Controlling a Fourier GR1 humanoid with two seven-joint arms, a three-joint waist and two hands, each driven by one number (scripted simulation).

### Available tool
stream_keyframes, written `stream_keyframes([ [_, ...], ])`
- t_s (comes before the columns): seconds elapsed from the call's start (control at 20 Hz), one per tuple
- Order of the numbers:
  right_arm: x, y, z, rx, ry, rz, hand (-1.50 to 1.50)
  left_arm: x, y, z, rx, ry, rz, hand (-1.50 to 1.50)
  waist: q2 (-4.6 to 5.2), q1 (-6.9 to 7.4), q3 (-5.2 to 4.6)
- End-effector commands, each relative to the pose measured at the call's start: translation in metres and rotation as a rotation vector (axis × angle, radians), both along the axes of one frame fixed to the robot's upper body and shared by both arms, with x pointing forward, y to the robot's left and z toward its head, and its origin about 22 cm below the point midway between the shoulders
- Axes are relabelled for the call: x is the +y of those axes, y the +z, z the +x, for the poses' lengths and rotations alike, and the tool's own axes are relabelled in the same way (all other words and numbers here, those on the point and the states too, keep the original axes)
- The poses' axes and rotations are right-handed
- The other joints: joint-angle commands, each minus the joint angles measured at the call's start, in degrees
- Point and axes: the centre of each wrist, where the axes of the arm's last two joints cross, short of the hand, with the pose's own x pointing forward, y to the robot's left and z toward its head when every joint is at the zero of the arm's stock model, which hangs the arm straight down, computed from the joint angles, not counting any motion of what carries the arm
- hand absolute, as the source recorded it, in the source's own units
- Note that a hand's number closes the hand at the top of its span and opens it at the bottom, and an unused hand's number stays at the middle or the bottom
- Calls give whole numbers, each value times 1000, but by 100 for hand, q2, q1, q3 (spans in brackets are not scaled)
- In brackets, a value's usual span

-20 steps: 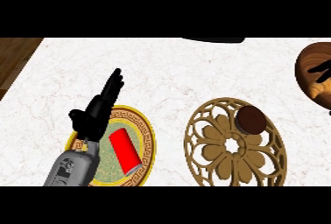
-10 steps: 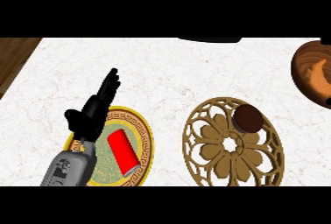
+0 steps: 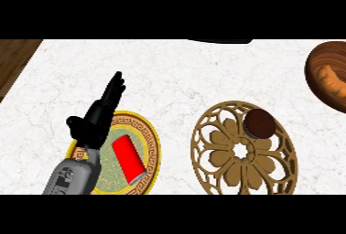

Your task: Pick the croissant from the placemat and place it in the bowl

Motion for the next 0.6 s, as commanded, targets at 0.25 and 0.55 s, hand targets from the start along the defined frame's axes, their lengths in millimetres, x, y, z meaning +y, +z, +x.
stream_keyframes([
  [0.25, -10, 5, -7, 134, 242, 216, -150, -3, -4, -2, 11, 7, -2, 0, 33, -50, 27],
  [0.55, -11, 13, -9, 159, 251, 210, -150, 8, 0, -2, 4, 6, 7, 0, 31, 10, 36],
])
